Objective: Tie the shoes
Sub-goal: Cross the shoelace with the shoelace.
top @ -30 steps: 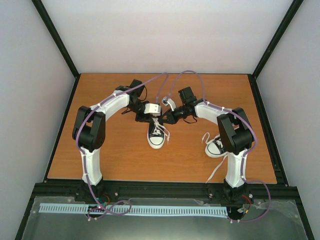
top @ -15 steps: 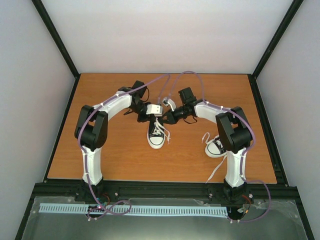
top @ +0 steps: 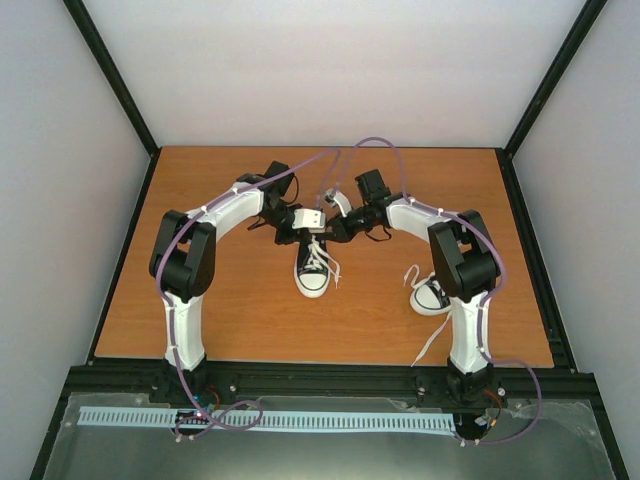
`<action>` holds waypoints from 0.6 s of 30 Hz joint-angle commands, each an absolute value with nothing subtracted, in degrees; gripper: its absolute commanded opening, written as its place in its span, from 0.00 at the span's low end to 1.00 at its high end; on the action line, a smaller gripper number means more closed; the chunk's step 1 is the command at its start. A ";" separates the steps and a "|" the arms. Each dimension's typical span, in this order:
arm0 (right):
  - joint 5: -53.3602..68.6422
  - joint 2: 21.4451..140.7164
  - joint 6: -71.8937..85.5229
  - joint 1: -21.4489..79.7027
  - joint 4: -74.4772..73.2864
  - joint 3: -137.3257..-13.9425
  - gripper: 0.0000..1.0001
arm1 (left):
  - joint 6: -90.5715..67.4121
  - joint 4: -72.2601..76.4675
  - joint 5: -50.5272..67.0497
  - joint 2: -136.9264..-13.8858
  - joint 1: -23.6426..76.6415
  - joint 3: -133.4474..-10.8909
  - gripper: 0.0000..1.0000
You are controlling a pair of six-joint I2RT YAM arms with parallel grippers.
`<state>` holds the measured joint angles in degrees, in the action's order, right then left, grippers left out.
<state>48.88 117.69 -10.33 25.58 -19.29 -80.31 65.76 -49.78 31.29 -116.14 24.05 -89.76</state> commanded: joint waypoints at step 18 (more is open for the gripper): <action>58.00 121.93 -12.82 27.25 -18.92 -82.37 0.14 | 66.19 -49.25 33.73 -115.42 24.05 -90.03 0.02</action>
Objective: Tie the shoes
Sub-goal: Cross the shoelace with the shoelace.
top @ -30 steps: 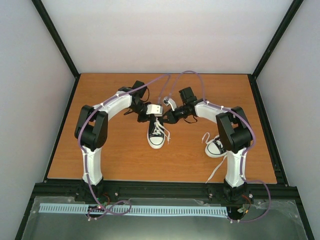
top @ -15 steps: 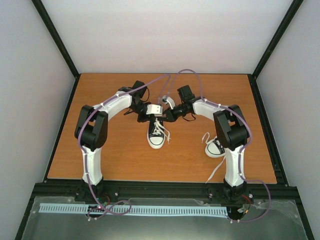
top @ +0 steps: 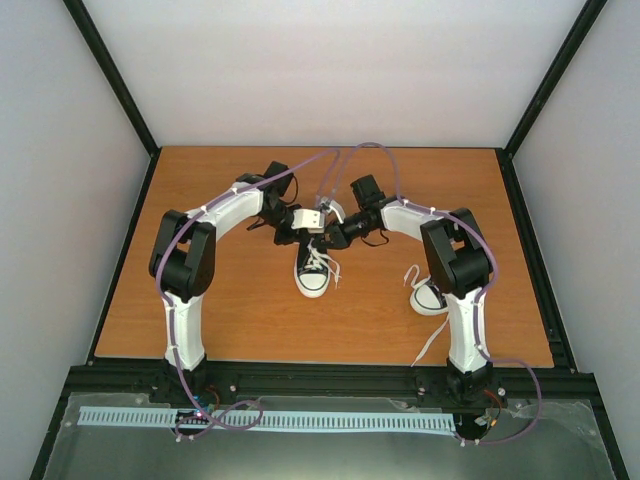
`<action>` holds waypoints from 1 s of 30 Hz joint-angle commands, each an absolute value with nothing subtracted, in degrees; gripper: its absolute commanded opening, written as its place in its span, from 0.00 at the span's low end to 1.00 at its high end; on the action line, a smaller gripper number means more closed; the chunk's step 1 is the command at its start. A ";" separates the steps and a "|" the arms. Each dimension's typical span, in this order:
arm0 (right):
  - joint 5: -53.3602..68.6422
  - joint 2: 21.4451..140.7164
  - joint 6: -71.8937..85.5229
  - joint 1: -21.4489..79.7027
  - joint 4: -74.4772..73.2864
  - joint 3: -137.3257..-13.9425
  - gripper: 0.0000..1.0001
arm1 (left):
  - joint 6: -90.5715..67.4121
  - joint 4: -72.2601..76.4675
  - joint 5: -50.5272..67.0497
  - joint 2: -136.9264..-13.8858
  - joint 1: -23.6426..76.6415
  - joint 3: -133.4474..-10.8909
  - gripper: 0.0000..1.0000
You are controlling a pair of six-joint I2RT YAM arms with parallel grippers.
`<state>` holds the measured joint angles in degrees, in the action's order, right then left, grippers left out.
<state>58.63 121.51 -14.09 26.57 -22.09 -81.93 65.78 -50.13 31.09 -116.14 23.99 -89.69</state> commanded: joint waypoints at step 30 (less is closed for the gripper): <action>53.98 114.06 -14.34 26.19 -19.40 -78.72 0.03 | 66.81 -51.92 37.04 -113.59 22.04 -91.27 0.25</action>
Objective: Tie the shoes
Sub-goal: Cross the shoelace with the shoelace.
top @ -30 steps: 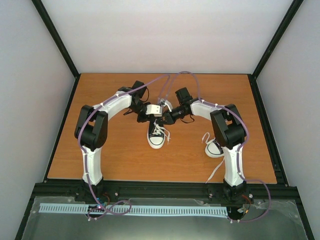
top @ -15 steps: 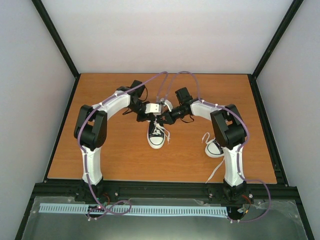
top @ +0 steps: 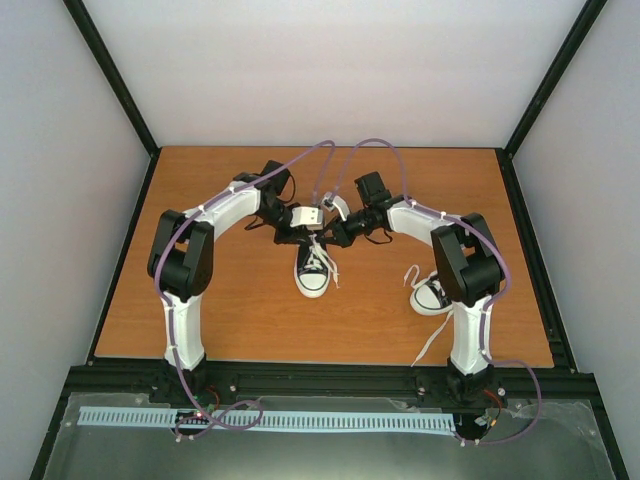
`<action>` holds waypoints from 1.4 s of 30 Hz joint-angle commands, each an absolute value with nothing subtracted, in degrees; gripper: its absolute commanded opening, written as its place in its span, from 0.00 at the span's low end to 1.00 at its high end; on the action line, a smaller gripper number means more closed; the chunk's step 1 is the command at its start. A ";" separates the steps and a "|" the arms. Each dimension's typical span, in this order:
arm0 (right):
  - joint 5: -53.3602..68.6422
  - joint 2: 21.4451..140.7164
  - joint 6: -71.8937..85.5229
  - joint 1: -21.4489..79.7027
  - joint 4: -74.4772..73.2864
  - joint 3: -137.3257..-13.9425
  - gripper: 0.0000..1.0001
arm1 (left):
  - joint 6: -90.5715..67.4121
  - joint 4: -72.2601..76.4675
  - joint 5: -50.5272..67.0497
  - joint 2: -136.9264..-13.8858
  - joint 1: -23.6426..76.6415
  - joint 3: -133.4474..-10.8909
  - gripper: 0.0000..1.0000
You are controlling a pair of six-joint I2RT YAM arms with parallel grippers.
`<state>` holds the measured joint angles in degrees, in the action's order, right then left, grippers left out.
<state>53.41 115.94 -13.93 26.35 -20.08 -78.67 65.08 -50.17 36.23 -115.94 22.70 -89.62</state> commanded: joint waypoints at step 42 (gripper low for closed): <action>51.58 113.38 -5.31 26.85 -12.48 -75.30 0.03 | 17.83 -28.20 30.56 -99.35 24.42 -72.51 0.28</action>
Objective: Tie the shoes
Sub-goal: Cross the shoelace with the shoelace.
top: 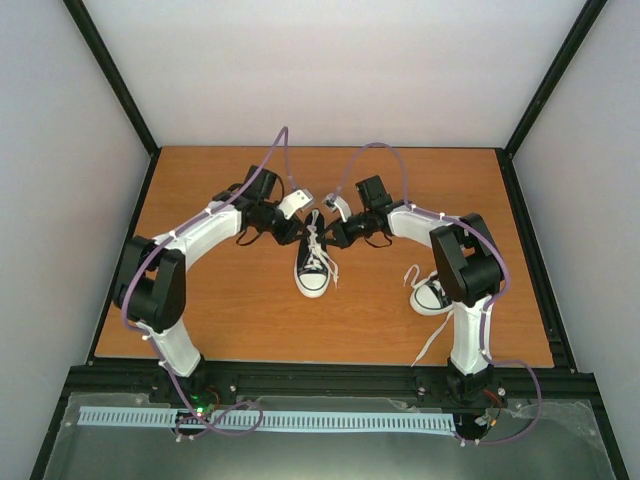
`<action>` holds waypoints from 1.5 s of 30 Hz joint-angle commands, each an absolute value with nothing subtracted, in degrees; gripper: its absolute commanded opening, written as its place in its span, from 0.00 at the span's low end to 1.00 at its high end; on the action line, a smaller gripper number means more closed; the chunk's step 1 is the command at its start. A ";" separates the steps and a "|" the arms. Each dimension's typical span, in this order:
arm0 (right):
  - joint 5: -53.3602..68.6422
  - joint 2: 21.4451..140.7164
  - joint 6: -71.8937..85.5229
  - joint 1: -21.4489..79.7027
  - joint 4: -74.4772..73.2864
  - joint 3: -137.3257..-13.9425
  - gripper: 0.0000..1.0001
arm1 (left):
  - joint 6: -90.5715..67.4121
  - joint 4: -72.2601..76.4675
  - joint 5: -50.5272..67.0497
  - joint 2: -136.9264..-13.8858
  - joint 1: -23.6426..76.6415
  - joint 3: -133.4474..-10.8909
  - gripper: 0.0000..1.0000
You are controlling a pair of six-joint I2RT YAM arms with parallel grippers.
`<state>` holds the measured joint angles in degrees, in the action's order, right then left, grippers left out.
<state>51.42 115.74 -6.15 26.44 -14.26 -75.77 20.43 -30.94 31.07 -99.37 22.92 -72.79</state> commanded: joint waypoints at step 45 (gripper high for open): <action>50.38 112.83 -7.21 26.81 -15.49 -76.83 0.05 | 20.05 -28.21 27.22 -101.68 25.84 -71.54 0.01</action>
<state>51.00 115.07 -6.59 26.74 -15.22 -75.66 18.83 -29.02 28.97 -103.83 25.54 -72.31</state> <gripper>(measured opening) 0.047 0.024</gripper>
